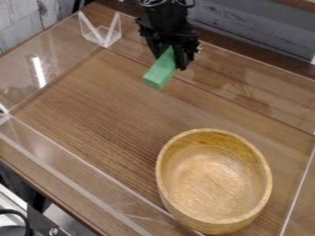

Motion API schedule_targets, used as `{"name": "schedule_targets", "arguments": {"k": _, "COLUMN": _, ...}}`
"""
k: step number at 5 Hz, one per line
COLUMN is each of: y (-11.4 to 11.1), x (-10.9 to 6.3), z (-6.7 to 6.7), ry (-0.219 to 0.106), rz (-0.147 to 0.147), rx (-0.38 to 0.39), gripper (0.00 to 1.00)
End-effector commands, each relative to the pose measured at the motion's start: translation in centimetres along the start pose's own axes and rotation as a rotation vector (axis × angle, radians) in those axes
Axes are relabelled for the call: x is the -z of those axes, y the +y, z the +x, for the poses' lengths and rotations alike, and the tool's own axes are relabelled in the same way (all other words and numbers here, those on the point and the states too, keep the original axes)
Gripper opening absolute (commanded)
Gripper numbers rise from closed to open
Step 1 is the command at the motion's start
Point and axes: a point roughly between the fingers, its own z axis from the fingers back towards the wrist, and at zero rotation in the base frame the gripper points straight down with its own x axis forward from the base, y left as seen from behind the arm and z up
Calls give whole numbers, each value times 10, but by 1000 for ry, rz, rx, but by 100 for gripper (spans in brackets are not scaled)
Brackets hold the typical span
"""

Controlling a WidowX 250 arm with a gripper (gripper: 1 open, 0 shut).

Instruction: Remove the green block from inside the brown bowl and put it on the table

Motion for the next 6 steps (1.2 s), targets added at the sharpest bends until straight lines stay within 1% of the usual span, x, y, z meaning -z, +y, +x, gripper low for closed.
{"name": "schedule_targets", "arguments": {"k": 1, "y": 8, "x": -11, "z": 24, "ry": -80, "rz": 24, "rx": 14, "gripper": 0}}
{"name": "schedule_targets", "arguments": {"k": 3, "y": 16, "x": 2, "z": 34, "ry": -83, "rz": 29, "rx": 10, "gripper": 0}}
{"name": "schedule_targets", "arguments": {"k": 4, "y": 20, "x": 6, "z": 36, "ry": -84, "rz": 32, "rx": 7, "gripper": 0}}
{"name": "schedule_targets", "arguments": {"k": 6, "y": 24, "x": 11, "z": 34, "ry": -87, "rz": 32, "rx": 1, "gripper": 0}}
